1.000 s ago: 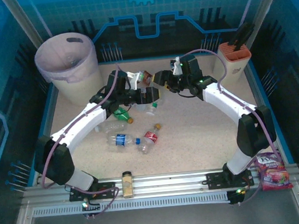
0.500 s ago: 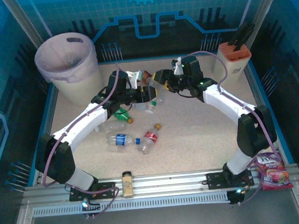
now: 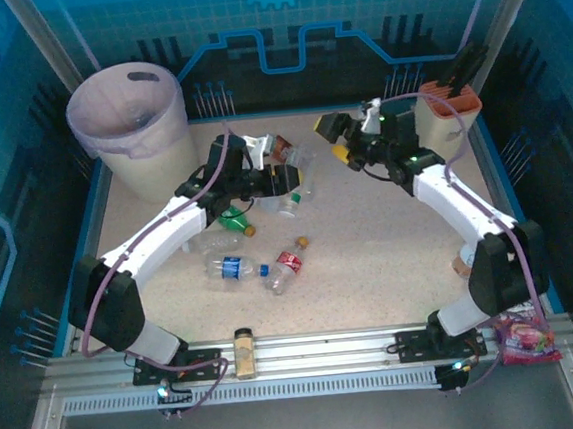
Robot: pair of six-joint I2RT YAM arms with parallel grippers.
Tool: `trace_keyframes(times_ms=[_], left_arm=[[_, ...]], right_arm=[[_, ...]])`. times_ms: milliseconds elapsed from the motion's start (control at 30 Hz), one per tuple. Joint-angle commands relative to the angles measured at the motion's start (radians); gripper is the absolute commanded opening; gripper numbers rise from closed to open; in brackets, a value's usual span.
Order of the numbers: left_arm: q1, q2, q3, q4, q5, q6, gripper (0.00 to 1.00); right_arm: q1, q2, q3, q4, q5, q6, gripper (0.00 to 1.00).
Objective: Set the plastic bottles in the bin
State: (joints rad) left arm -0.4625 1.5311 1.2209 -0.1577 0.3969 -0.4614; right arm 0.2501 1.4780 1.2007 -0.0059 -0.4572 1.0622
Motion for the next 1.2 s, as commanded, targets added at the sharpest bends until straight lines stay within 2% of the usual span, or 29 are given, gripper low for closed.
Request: trace_keyframes(times_ms=[0, 200, 300, 367, 433, 533, 667, 800, 967, 1167], left_arm=[[0.031, -0.025, 0.092, -0.044, -0.026, 0.07, 0.52], [0.158, -0.068, 0.29, -0.182, -0.085, 0.18, 0.39], [0.237, -0.071, 0.374, -0.217, -0.125, 0.224, 0.17], [0.294, -0.074, 0.401, -0.203, -0.149, 0.226, 0.0], [0.35, -0.079, 0.412, -0.166, -0.147, 0.218, 0.0], [0.423, -0.076, 0.435, -0.118, -0.178, 0.219, 0.0], [0.515, -0.019, 0.519, -0.15, -0.258, 0.202, 0.0], [0.607, 0.06, 0.603, -0.174, -0.329, 0.18, 0.0], [0.695, 0.277, 0.906, -0.38, -0.335, 0.209, 0.0], [0.7, 0.504, 1.162, -0.574, -0.35, 0.256, 0.0]], right_arm=[[-0.055, -0.07, -0.04, -0.126, -0.019, -0.114, 1.0], [-0.08, -0.147, -0.103, -0.352, 0.016, -0.311, 1.0], [-0.086, -0.165, -0.132, -0.422, -0.001, -0.394, 1.0], [-0.105, -0.186, -0.177, -0.395, -0.062, -0.418, 1.0], [-0.122, -0.209, -0.217, -0.358, -0.113, -0.419, 1.0], [-0.124, -0.234, -0.232, -0.391, -0.107, -0.45, 1.0], [-0.123, -0.233, -0.157, -0.6, 0.047, -0.484, 1.0], [-0.096, -0.27, -0.14, -0.674, 0.124, -0.585, 1.0], [-0.081, -0.294, -0.136, -0.725, 0.153, -0.662, 1.0], [-0.071, -0.322, -0.169, -0.66, 0.107, -0.65, 1.0]])
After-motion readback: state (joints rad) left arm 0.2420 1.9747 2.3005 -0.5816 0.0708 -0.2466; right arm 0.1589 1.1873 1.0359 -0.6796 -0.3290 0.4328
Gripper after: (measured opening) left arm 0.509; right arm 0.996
